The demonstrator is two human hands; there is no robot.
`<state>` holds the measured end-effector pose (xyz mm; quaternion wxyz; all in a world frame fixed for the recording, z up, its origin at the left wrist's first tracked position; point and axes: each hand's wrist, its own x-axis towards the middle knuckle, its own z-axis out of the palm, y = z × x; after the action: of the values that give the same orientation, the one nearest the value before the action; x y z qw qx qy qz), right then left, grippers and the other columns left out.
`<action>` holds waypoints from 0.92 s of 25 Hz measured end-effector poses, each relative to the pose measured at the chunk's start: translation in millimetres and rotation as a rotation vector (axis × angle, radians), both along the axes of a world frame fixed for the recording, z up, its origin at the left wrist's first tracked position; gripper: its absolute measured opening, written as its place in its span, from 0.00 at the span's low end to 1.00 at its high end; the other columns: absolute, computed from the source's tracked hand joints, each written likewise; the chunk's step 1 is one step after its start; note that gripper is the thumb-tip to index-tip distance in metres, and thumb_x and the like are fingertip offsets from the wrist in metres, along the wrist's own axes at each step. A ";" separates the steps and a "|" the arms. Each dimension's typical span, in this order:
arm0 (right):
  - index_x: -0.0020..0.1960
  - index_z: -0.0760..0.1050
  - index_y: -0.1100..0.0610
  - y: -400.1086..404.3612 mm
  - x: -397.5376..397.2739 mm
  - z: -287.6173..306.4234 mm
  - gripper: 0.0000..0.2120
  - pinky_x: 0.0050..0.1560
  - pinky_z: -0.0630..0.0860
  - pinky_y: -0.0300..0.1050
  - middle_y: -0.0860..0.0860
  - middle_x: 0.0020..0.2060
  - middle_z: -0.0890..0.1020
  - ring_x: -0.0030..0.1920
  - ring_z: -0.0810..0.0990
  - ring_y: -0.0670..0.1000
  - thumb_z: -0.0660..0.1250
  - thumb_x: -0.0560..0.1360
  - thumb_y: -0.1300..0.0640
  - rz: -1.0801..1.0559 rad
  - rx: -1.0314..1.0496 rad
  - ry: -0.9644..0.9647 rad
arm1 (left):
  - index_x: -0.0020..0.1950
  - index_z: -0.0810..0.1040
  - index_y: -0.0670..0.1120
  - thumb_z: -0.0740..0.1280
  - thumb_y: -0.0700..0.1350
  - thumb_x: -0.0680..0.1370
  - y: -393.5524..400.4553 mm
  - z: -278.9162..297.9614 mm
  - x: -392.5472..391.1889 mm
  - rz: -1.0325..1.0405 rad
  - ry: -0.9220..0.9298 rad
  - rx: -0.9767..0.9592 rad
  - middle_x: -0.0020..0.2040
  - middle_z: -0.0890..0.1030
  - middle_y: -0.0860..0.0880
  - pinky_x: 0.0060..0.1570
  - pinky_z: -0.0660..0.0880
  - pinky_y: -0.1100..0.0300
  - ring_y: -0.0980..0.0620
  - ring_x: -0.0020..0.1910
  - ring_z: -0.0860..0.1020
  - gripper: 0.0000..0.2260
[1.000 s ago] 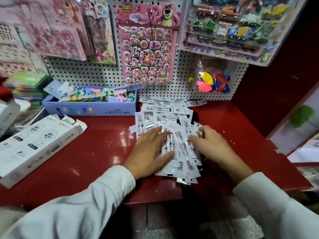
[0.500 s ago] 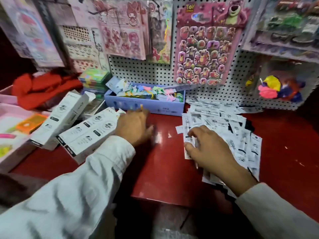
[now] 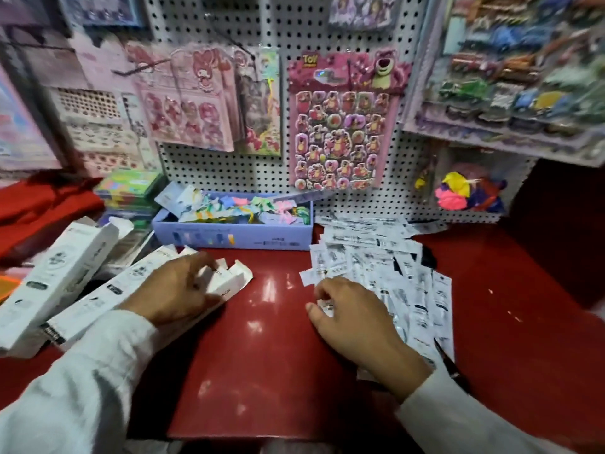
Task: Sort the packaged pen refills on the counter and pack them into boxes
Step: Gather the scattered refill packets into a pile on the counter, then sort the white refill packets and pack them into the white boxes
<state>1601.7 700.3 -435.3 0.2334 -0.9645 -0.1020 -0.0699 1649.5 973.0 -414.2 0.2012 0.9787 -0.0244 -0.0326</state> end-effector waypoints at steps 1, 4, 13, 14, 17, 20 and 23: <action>0.48 0.75 0.48 -5.6 0.5 8.2 0.10 0.46 0.73 0.45 0.46 0.47 0.81 0.49 0.79 0.50 0.62 0.75 0.43 -0.010 0.023 0.025 | 0.57 0.75 0.56 0.77 0.55 0.67 -12.3 -1.6 -1.8 -0.066 -0.022 -0.022 0.48 0.81 0.51 0.46 0.72 0.57 0.47 0.49 0.80 0.21; 0.47 0.77 0.48 -40.2 4.7 35.6 0.10 0.43 0.75 0.46 0.45 0.41 0.82 0.43 0.79 0.49 0.65 0.74 0.42 -0.069 0.087 0.169 | 0.57 0.75 0.53 0.74 0.59 0.70 -66.9 -13.8 -0.5 -0.100 -0.113 -0.045 0.51 0.81 0.48 0.47 0.73 0.55 0.44 0.51 0.79 0.20; 0.28 0.73 0.56 -135.3 17.5 32.9 0.21 0.38 0.82 0.56 0.58 0.29 0.83 0.32 0.84 0.60 0.73 0.70 0.42 -0.322 0.038 0.484 | 0.67 0.73 0.52 0.62 0.36 0.72 -150.0 -31.8 29.5 -0.763 -0.131 0.247 0.68 0.73 0.51 0.53 0.72 0.49 0.45 0.57 0.70 0.24; 0.29 0.72 0.55 -134.6 20.0 29.6 0.21 0.38 0.81 0.58 0.59 0.30 0.83 0.32 0.83 0.61 0.72 0.70 0.42 -0.322 0.025 0.487 | 0.66 0.74 0.52 0.62 0.35 0.72 -147.4 -33.8 33.0 -0.791 -0.177 0.244 0.66 0.74 0.51 0.53 0.72 0.49 0.46 0.55 0.70 0.24; 0.30 0.74 0.56 -134.5 20.1 26.1 0.20 0.37 0.82 0.57 0.54 0.27 0.84 0.29 0.83 0.57 0.71 0.70 0.42 -0.331 0.043 0.501 | 0.55 0.80 0.51 0.66 0.37 0.72 -144.1 -34.4 37.9 -0.837 -0.398 0.314 0.50 0.78 0.50 0.46 0.68 0.53 0.47 0.47 0.70 0.15; 0.32 0.77 0.60 -142.2 14.6 29.1 0.22 0.32 0.78 0.49 0.55 0.28 0.84 0.32 0.85 0.61 0.69 0.70 0.41 -0.377 0.099 0.551 | 0.50 0.81 0.51 0.67 0.42 0.70 -139.5 -21.7 35.7 -0.835 -0.470 0.344 0.46 0.77 0.52 0.40 0.58 0.56 0.47 0.46 0.69 0.11; 0.35 0.80 0.61 -147.6 9.4 30.6 0.27 0.33 0.79 0.49 0.53 0.28 0.85 0.30 0.85 0.57 0.69 0.66 0.34 -0.470 0.134 0.589 | 0.47 0.82 0.52 0.66 0.48 0.74 -130.1 -7.2 25.4 -0.727 -0.534 0.106 0.42 0.80 0.55 0.40 0.61 0.55 0.49 0.46 0.73 0.06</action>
<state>1611.0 552.7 -404.6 0.2928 -0.9230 0.1983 0.1519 1674.9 842.8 -421.4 0.1129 0.8898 -0.4156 0.1511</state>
